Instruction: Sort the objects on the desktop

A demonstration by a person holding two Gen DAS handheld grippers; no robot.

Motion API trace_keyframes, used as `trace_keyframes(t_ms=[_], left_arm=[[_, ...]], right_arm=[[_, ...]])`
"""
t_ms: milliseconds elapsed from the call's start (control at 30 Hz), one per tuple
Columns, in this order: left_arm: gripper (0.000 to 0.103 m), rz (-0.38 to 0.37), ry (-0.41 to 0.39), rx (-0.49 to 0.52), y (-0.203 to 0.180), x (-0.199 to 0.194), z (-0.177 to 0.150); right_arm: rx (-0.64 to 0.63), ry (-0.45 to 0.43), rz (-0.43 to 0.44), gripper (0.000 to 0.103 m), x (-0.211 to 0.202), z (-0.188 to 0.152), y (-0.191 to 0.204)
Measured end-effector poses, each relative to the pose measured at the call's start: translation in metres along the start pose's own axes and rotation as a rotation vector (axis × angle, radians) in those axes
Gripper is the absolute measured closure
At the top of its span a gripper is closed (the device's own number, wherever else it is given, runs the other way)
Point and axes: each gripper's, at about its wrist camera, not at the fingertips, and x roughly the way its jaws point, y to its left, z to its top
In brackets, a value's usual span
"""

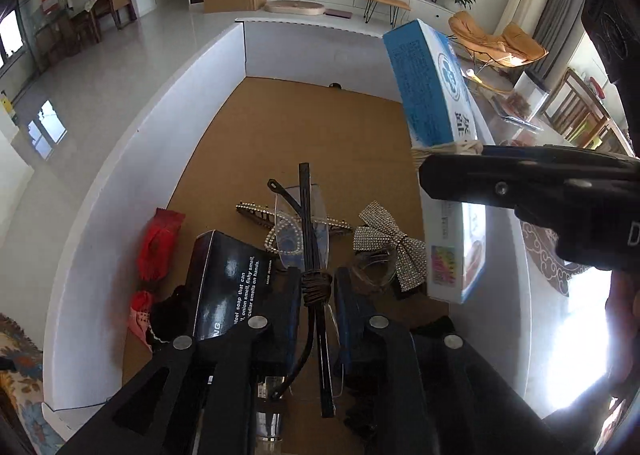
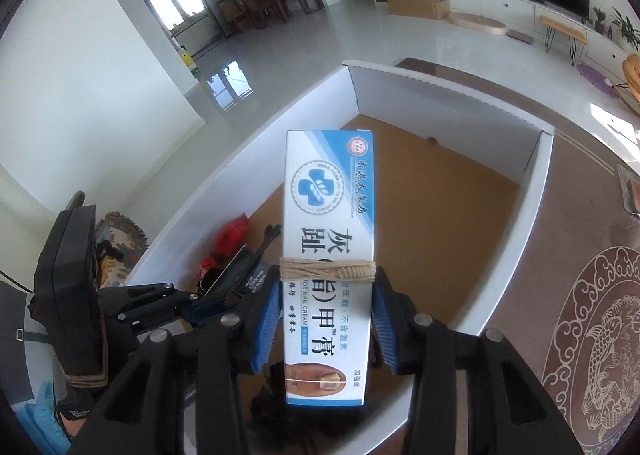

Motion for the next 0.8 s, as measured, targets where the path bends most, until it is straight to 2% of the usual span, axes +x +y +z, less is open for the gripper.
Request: trace_keyframes(t_ms=[67, 100, 133, 233, 300, 333, 400, 467, 533, 633, 800], left_arm=[[0.029, 0.046, 0.003, 0.006, 0.000, 0.001, -0.003], [0.022, 0.068, -0.020, 0.009, -0.001, -0.003, -0.005], [0.019, 0.095, -0.047, 0.006, -0.001, -0.008, -0.008], [0.018, 0.100, -0.109, -0.050, 0.002, -0.026, -0.013], [0.018, 0.107, -0.145, -0.103, 0.001, -0.041, -0.017], [0.018, 0.119, -0.162, -0.122, 0.001, -0.047, -0.018], [0.018, 0.136, -0.196, -0.148, -0.002, -0.059, -0.022], [0.008, 0.154, -0.218, -0.172, -0.006, -0.071, -0.024], [0.003, 0.190, -0.241, -0.201, -0.008, -0.082, -0.028], [0.003, 0.233, -0.284, -0.233, -0.010, -0.097, -0.033], [0.003, 0.239, -0.262, -0.244, -0.013, -0.104, -0.035]], right_arm=[[0.019, -0.001, -0.012, 0.028, 0.007, -0.005, -0.005], [0.032, -0.014, -0.002, 0.022, 0.005, -0.007, -0.008], [0.040, -0.027, -0.004, 0.014, 0.000, -0.009, -0.011], [-0.005, -0.055, -0.067, 0.011, -0.022, -0.014, -0.012], [-0.062, -0.079, -0.133, 0.006, -0.042, -0.019, -0.008], [-0.083, -0.082, -0.172, 0.000, -0.049, -0.023, -0.006], [-0.116, -0.077, -0.231, 0.000, -0.059, -0.026, -0.002], [-0.142, -0.066, -0.254, 0.000, -0.065, -0.028, 0.000], [-0.162, -0.059, -0.261, 0.000, -0.067, -0.031, -0.001], [-0.192, -0.053, -0.277, 0.000, -0.065, -0.034, 0.004], [-0.226, -0.040, -0.285, 0.000, -0.059, -0.040, 0.012]])
